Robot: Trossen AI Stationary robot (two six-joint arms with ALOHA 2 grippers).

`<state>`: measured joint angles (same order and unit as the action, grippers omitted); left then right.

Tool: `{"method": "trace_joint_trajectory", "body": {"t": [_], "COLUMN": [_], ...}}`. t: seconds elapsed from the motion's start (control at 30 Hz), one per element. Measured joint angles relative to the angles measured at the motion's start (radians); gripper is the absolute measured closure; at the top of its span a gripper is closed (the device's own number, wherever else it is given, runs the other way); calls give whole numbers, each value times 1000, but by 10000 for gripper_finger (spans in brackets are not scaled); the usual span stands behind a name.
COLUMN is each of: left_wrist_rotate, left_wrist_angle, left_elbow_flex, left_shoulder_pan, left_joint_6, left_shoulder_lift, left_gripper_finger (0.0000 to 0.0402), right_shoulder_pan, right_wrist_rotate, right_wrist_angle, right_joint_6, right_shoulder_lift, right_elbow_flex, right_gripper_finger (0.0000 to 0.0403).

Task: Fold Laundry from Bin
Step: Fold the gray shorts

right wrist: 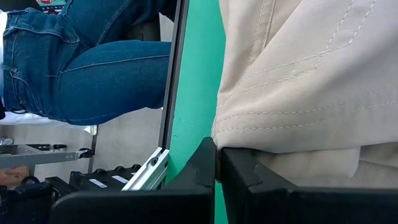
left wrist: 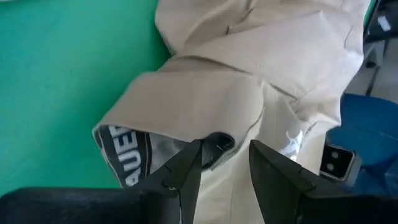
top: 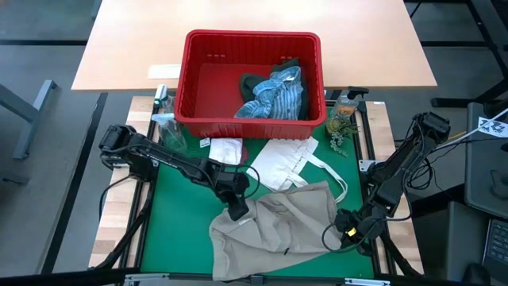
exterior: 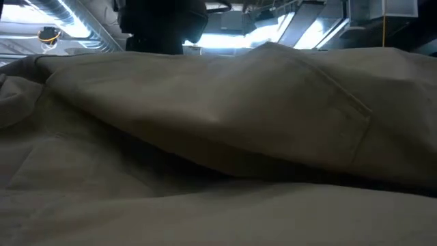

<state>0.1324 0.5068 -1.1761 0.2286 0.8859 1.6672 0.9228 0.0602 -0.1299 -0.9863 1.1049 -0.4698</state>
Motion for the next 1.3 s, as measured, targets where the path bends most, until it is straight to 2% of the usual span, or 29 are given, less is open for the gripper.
{"method": "trace_joint_trajectory", "body": {"t": [0.3,0.57,0.73,0.9,1.07,1.17,1.3], "left_wrist_rotate": [-10,56,0,77,119,102,22], "left_wrist_angle": [-205,-216,-224,-280,-320,-318,-314], "left_elbow_flex": [38,38,38,38,38,38,38], "left_shoulder_pan": [8,17,24,10,-1,0,14], "left_joint_6": [-58,-51,-11,77,82,83,81], "left_shoulder_lift": [0,0,0,0,0,0,0], "left_gripper_finger": [273,273,273,273,273,273,273], "right_shoulder_pan": [0,0,0,0,0,0,0], "right_wrist_rotate": [0,0,0,0,0,0,0], "right_wrist_angle": [0,0,0,0,0,0,0], "right_joint_6": [0,0,0,0,0,-1,-1], "right_shoulder_lift": [0,0,0,0,0,0,0], "right_elbow_flex": [0,0,0,0,0,0,0], "right_gripper_finger": [397,397,397,397,397,397,397]}}
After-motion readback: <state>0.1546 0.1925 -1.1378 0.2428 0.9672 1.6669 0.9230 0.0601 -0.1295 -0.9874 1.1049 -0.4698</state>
